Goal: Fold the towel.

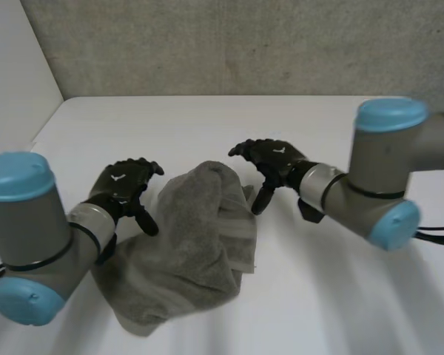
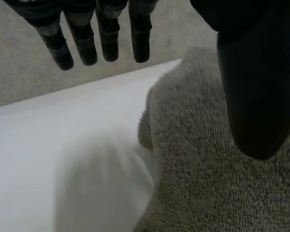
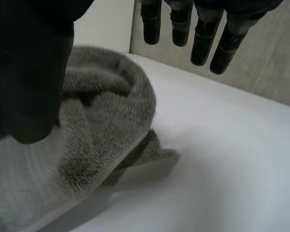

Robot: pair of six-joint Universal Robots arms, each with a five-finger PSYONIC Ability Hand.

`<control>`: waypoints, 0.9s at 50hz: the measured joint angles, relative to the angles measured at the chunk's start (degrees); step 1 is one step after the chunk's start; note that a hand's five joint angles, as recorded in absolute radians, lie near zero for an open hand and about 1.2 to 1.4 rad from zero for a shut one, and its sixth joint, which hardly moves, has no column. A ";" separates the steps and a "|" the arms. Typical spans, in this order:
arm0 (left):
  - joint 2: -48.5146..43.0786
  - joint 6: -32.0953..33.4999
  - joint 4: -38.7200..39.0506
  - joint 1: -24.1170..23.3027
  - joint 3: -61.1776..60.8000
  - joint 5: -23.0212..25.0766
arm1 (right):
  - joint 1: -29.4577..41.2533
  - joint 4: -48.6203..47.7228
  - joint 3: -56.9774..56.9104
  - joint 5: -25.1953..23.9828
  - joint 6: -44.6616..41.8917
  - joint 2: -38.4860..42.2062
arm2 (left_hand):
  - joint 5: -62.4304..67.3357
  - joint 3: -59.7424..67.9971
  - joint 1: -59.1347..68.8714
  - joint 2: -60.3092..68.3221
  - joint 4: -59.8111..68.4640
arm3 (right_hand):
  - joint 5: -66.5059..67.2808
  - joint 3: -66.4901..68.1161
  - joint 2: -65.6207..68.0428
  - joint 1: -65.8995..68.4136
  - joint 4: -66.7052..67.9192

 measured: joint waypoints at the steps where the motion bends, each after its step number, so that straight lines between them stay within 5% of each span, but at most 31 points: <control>1: -0.76 0.03 0.44 -0.24 0.27 -0.05 | 0.27 -0.48 -0.68 0.38 0.72 1.03 | 0.23 0.00 0.00 0.00 0.00 | 0.00 0.00 0.00 0.00 0.00; 9: -7.75 0.00 2.71 -2.68 3.96 -1.00 | 2.38 -4.07 -7.27 2.42 8.69 9.64 | 6.30 0.00 2.00 4.62 0.00 | 6.30 0.00 4.96 6.65 0.00; 18: -9.70 -0.07 2.70 -3.37 6.35 -2.21 | 3.29 -4.21 -11.46 1.82 12.01 13.36 | 54.73 0.00 49.19 53.99 0.00 | 54.91 0.00 53.51 55.14 0.00; 21: -9.08 -0.07 2.65 -3.37 7.61 -2.05 | 3.26 -4.22 -11.76 1.66 12.04 12.71 | 59.87 0.00 54.69 57.60 0.00 | 62.34 0.00 59.04 62.30 0.00; 34: 2.03 -0.15 -1.22 -3.12 26.03 1.49 | -1.36 -15.23 -11.96 1.95 10.93 -12.09 | 60.08 0.00 56.17 57.61 0.00 | 64.26 0.00 60.69 64.04 0.00; 45: 15.97 -0.02 -3.96 -3.26 20.56 8.76 | -5.18 -18.59 9.39 -5.20 5.50 -34.42 | 60.92 0.00 57.19 58.13 0.00 | 64.30 0.00 60.69 64.05 0.00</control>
